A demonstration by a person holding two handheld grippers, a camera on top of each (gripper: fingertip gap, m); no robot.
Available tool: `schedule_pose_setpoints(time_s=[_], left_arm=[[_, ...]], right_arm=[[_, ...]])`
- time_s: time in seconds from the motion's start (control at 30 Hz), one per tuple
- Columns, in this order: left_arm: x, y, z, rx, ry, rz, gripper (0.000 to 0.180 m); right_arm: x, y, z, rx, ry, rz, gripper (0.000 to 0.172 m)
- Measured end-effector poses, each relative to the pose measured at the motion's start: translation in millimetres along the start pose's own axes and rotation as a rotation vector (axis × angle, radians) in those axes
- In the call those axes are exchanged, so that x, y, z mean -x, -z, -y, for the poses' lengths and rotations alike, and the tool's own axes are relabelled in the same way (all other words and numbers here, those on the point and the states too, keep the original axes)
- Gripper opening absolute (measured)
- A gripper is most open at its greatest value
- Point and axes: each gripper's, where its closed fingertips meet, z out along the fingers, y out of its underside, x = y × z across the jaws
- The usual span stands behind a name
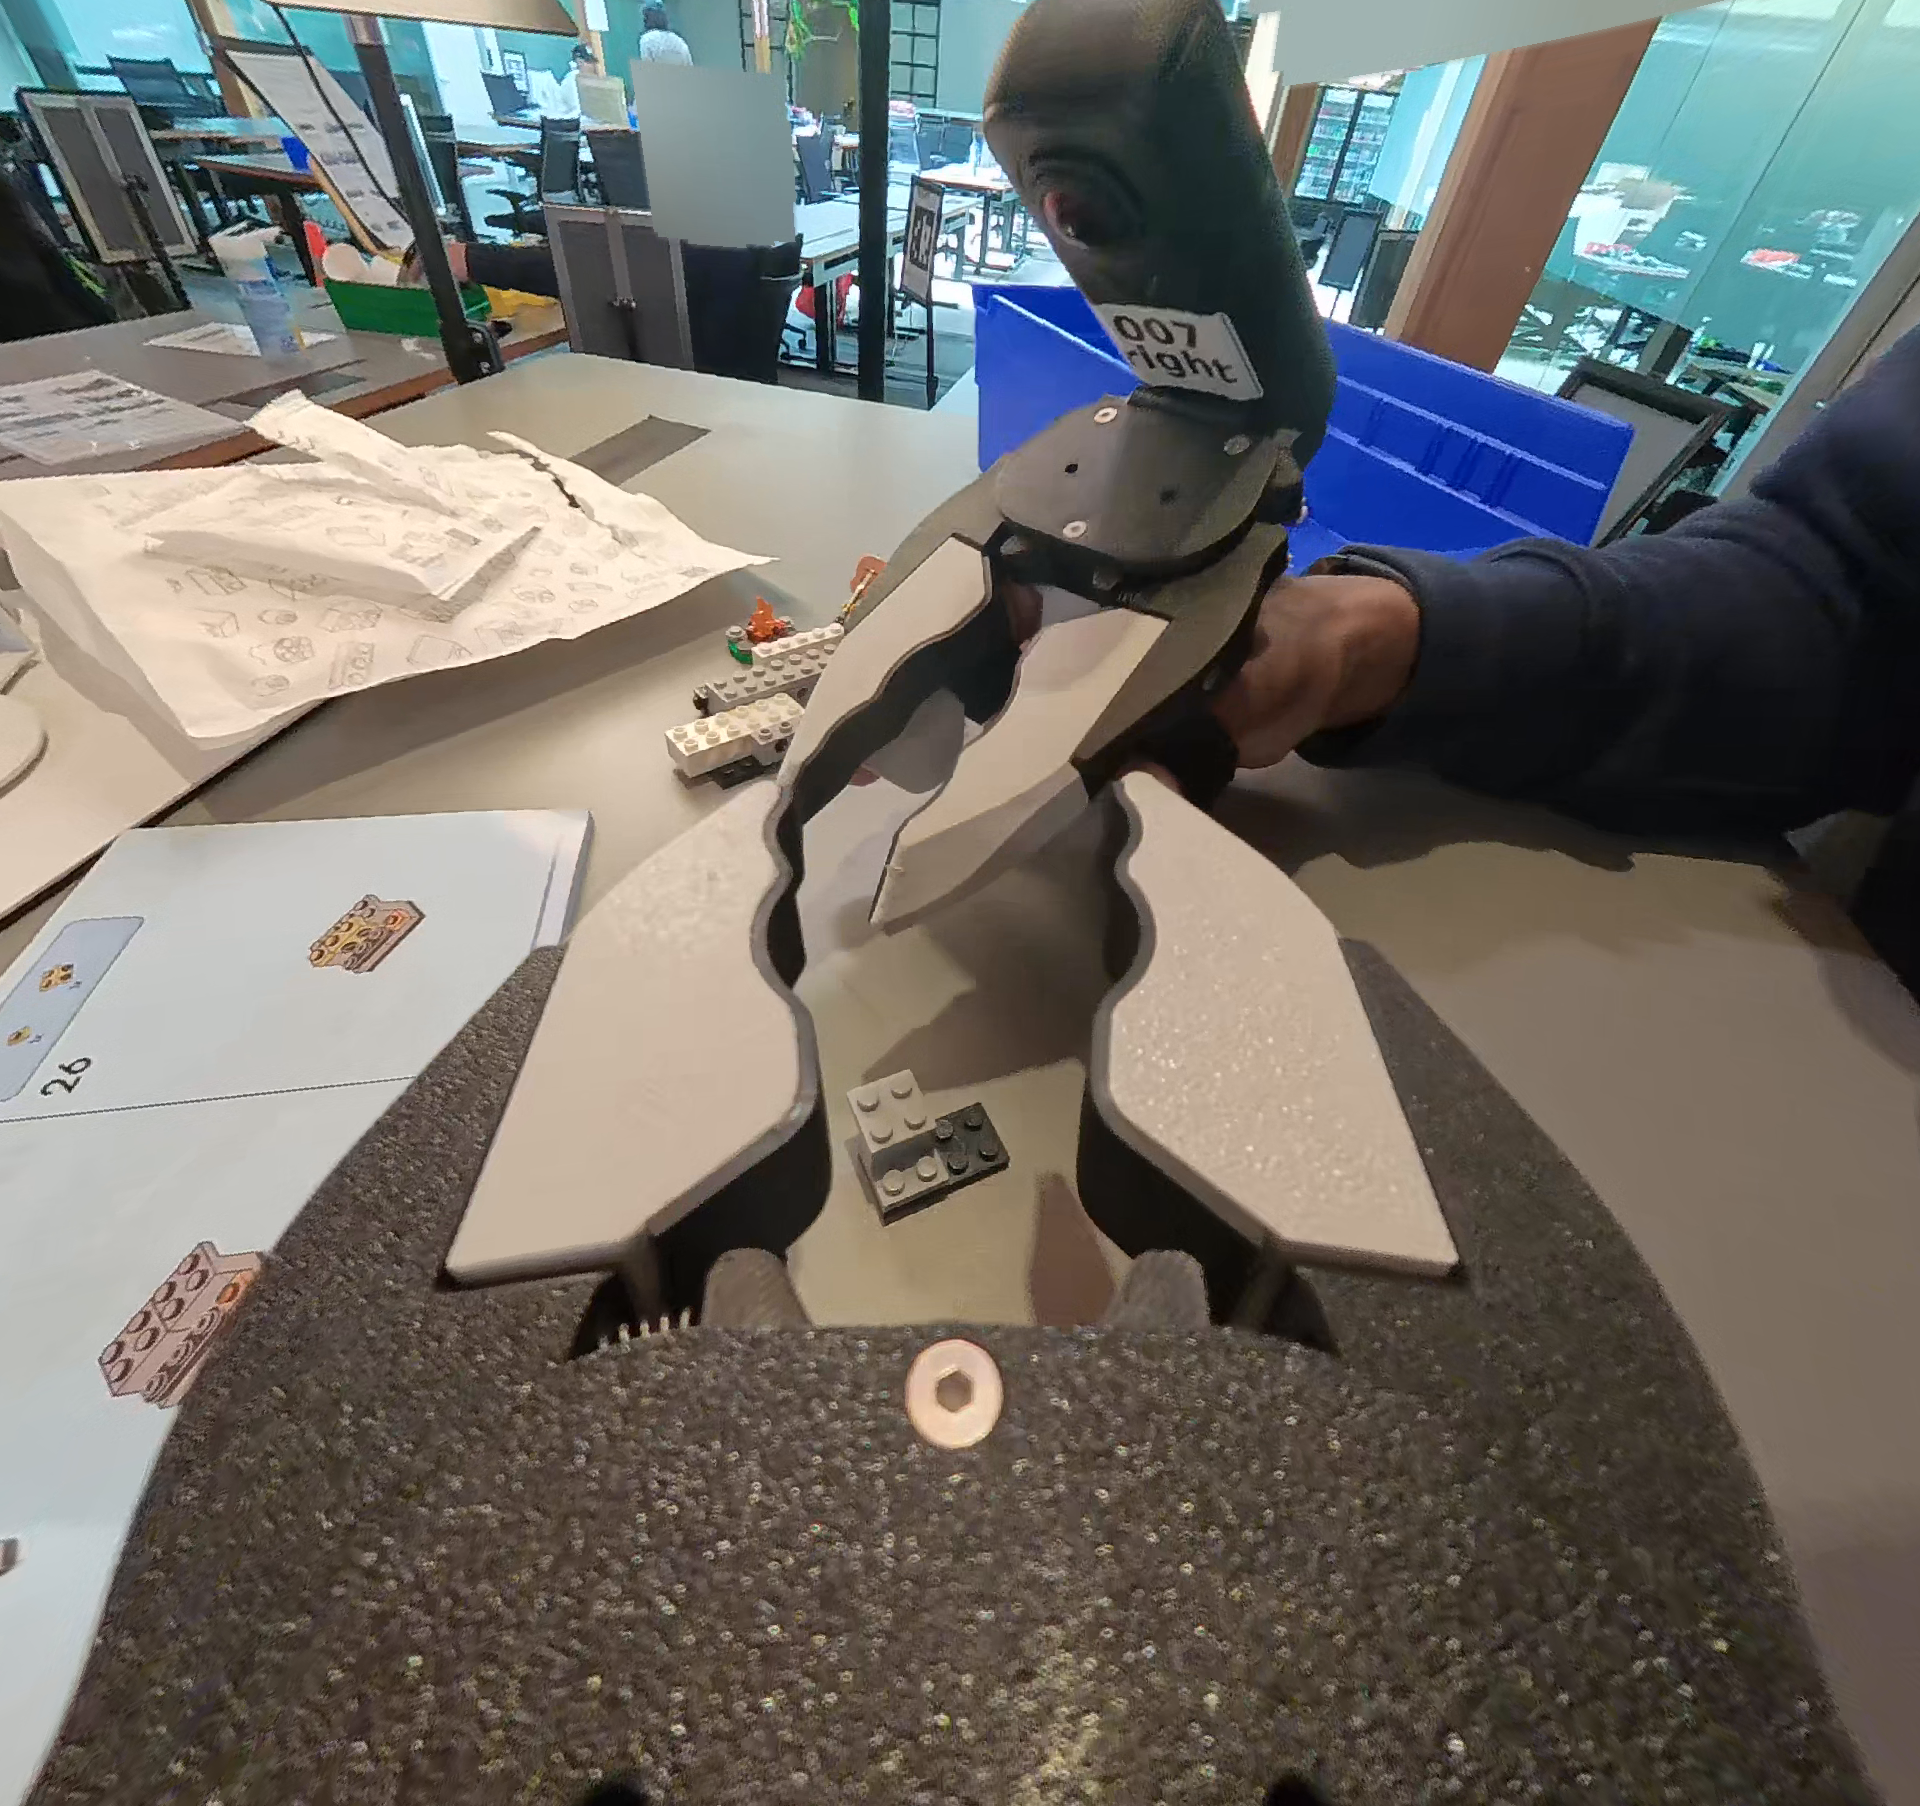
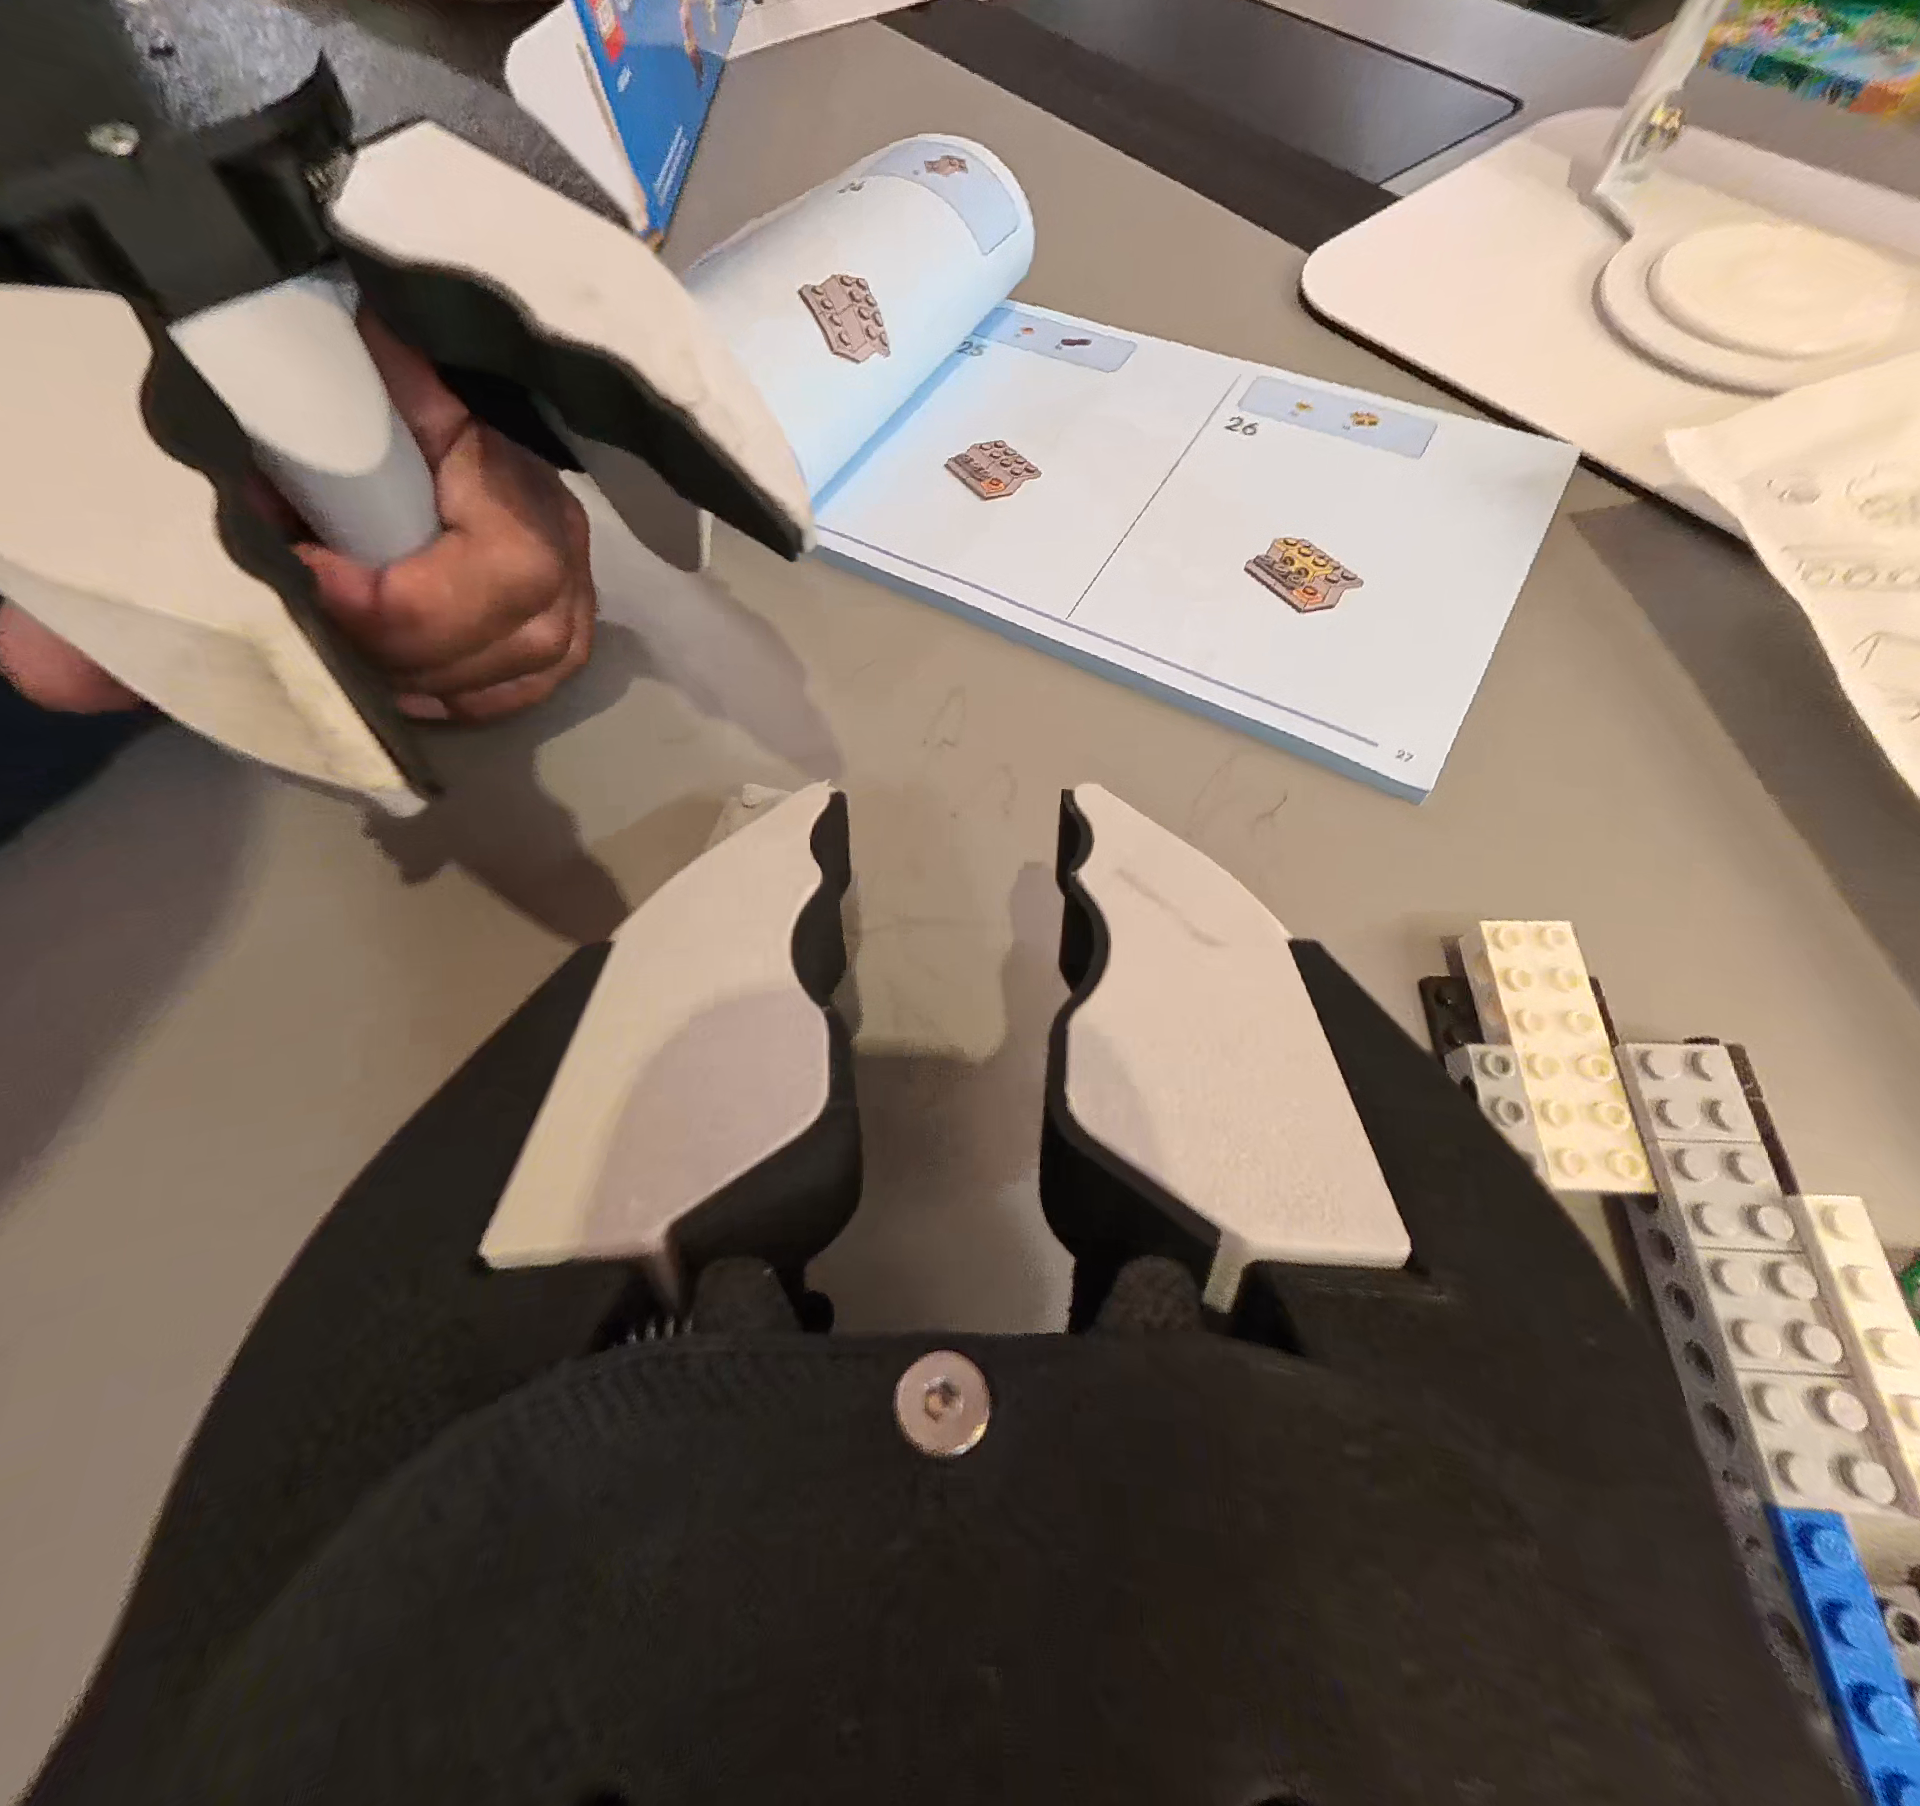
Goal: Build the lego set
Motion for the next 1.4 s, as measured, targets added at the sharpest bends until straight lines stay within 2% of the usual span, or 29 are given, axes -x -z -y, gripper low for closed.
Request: schedule_pose_setpoints(time_s=[0.2, 0.43, 0.53, 0.73, 1.4], left_arm=[[13.1, 3.9, -2.9, 0.021, -0.013, 0.074, 0.055], [22.6, 10.5, 9.5, -0.057, 0.001, 0.143, 0.054], [24.5, 12.9, 6.6, -0.026, -0.037, 0.185, 0.054], [21.3, 11.0, -2.3, 0.016, -0.043, 0.168, 0.055], [22.4, 13.8, -1.1, -0.001, -0.005, 0.152, 0.054]], right_arm=[[-3.0, -0.9, -1.0, 0.008, -0.051, 0.021, 0.038], [1.0, -4.0, -5.0, 0.044, 0.020, -0.012, 0.040], [4.0, -5.5, -6.5, 0.058, 0.066, -0.026, 0.040], [5.9, -7.1, -8.7, 0.075, 0.107, -0.046, 0.041], [6.0, -8.3, -9.4, 0.082, 0.094, -0.041, 0.041]])
